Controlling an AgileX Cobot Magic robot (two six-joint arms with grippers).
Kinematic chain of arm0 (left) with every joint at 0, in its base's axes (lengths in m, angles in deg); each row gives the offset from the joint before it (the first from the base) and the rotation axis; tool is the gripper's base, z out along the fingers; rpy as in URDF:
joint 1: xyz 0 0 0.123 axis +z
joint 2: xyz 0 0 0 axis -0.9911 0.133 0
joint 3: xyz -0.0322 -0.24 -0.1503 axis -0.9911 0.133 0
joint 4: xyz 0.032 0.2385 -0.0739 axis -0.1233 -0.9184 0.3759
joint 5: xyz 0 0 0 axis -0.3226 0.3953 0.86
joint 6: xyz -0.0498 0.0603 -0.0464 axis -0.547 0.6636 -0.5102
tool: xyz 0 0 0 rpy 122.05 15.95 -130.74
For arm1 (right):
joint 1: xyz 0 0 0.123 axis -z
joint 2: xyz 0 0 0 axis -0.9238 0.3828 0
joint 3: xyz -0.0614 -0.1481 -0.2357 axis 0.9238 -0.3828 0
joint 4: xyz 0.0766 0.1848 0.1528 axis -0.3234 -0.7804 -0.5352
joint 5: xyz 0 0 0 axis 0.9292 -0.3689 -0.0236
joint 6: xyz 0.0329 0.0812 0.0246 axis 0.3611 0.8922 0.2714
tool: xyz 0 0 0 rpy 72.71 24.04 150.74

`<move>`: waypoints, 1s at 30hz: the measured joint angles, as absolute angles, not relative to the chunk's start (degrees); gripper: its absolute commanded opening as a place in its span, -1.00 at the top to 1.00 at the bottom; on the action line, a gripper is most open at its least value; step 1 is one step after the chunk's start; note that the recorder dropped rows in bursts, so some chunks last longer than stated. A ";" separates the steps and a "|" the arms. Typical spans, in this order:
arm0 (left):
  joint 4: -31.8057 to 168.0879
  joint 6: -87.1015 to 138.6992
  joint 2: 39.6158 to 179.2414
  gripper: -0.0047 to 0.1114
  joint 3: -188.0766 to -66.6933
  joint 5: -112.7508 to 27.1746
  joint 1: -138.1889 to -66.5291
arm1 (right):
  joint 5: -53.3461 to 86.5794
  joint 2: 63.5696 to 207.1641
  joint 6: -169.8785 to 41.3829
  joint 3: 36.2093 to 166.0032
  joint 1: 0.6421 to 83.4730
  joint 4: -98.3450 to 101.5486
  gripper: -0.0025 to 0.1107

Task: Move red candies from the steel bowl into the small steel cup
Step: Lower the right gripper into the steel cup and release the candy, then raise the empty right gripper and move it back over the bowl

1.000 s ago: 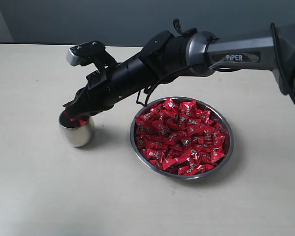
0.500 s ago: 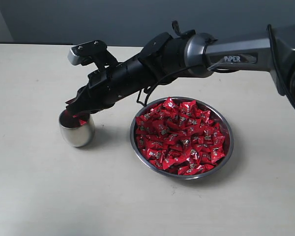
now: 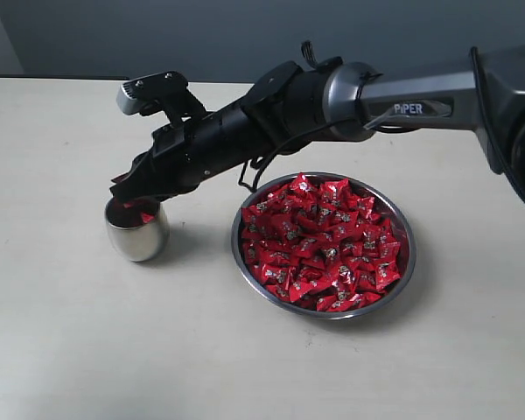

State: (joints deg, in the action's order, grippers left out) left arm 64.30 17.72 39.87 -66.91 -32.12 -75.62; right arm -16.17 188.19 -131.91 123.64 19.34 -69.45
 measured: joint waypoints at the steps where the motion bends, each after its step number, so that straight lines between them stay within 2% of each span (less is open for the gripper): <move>1: 64.30 17.72 39.87 0.91 -66.91 -32.12 -75.62 | -16.17 188.19 -131.91 123.64 19.28 -69.45 0.69; 5: 64.30 17.72 39.87 0.91 -66.91 -32.12 -75.62 | -16.17 188.19 -131.91 123.64 19.28 -69.45 0.26; 7: 64.30 17.72 39.87 0.91 -66.91 -32.12 -75.62 | -16.17 188.19 -131.91 123.64 19.28 -69.45 0.20; 19: 64.30 17.72 39.87 0.91 -66.91 -32.12 -75.62 | -16.62 188.19 -131.91 123.64 19.28 -69.22 0.22; 26: 64.30 17.72 39.87 0.91 -66.91 -32.12 -75.62 | -16.84 184.16 -128.65 123.64 19.28 -60.93 0.46; 30: 64.30 17.72 39.87 0.91 -66.91 -32.12 -75.62 | -16.13 179.67 -124.11 123.64 19.28 -53.34 0.46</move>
State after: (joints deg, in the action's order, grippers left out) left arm 64.30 17.72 39.87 -66.91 -32.12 -75.62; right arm -16.13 179.67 -124.11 123.64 19.28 -53.34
